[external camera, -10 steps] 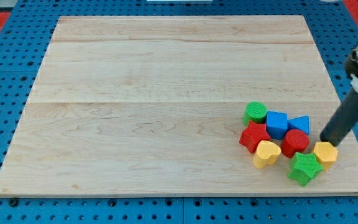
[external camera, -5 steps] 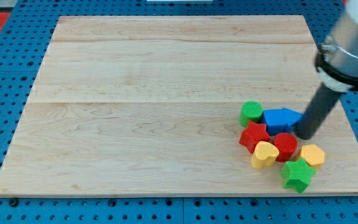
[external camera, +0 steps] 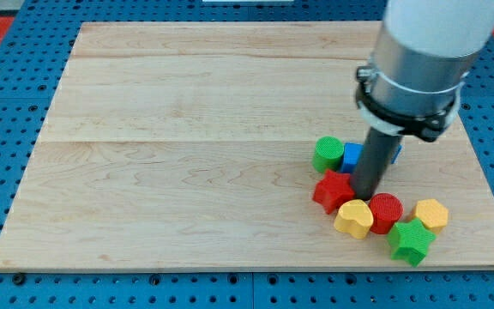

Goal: Move the red star towards the bottom left

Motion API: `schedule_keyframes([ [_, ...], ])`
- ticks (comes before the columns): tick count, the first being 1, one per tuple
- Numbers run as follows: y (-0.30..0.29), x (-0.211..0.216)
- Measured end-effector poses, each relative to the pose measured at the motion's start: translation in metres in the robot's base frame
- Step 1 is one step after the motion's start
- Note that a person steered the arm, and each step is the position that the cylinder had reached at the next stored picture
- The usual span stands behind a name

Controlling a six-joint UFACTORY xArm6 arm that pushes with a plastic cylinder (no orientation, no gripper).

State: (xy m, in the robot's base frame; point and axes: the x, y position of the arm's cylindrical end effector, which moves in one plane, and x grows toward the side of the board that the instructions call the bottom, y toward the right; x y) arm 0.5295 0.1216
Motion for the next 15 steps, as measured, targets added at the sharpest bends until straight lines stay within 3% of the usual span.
schedule_keyframes([
  [4,-0.212,-0.011],
  [5,-0.223,-0.017],
  [6,-0.163,-0.033],
  [7,-0.083,-0.015],
  [8,-0.102,0.011],
  [9,-0.157,0.009],
  [10,-0.167,0.004],
  [11,-0.132,0.014],
  [14,-0.256,0.014],
  [15,-0.244,0.014],
])
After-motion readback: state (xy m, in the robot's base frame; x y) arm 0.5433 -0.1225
